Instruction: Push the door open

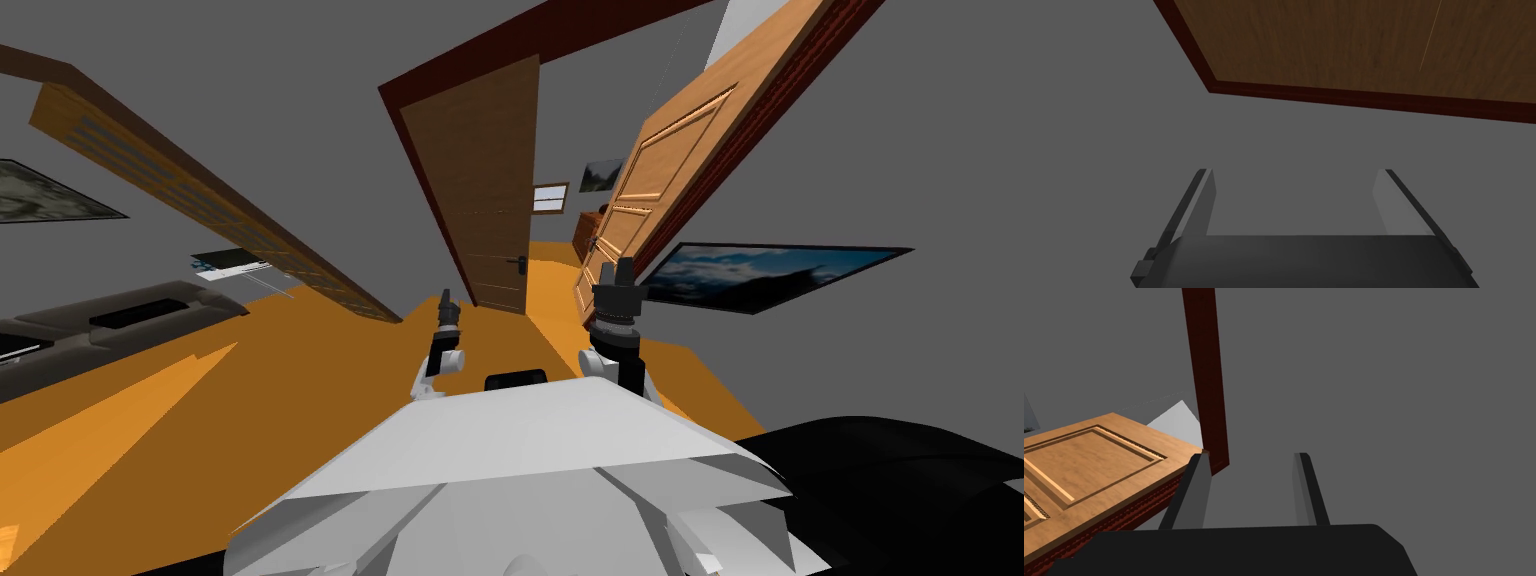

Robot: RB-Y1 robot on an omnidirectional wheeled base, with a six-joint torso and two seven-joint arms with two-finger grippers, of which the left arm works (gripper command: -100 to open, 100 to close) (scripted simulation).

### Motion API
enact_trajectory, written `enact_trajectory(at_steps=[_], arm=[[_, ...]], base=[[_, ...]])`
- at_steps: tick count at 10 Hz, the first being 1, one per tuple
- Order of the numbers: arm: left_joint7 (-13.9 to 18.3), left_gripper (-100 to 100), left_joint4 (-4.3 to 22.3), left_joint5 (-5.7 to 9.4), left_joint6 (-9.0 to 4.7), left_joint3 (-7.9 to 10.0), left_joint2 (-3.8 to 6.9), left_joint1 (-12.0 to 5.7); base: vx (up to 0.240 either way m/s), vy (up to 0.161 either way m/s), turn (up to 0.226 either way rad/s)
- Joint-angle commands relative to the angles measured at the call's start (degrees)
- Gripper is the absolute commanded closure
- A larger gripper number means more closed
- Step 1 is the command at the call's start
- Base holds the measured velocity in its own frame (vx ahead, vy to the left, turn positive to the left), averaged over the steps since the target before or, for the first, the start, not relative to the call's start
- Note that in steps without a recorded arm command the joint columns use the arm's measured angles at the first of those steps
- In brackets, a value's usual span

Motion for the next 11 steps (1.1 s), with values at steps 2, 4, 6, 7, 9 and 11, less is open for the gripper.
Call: enact_trajectory(at_steps=[2,4,6,7,9,11], arm=[[0.7,-100,4.9,-0.18,-0.41,-0.19,0.45,-3.28],[0.9,-100,7.5,-0.27,-0.54,-0.28,0.58,-4.55],[1.3,-100,11.2,-0.43,-0.80,-0.46,0.83,-7.11],[1.3,-100,11.5,-0.43,-0.80,-0.46,0.83,-7.11],[1.8,-100,15.2,-0.60,-1.07,-0.65,0.95,-9.74],[2.3,-100,19.1,-0.78,-1.34,-0.83,1.06,-12.36]], base=[[0.096,-0.024,-0.030],[0.066,-0.018,-0.018],[0.091,-0.023,-0.040],[0.063,-0.018,-0.007],[0.067,-0.015,-0.030],[0.102,-0.025,-0.039]])
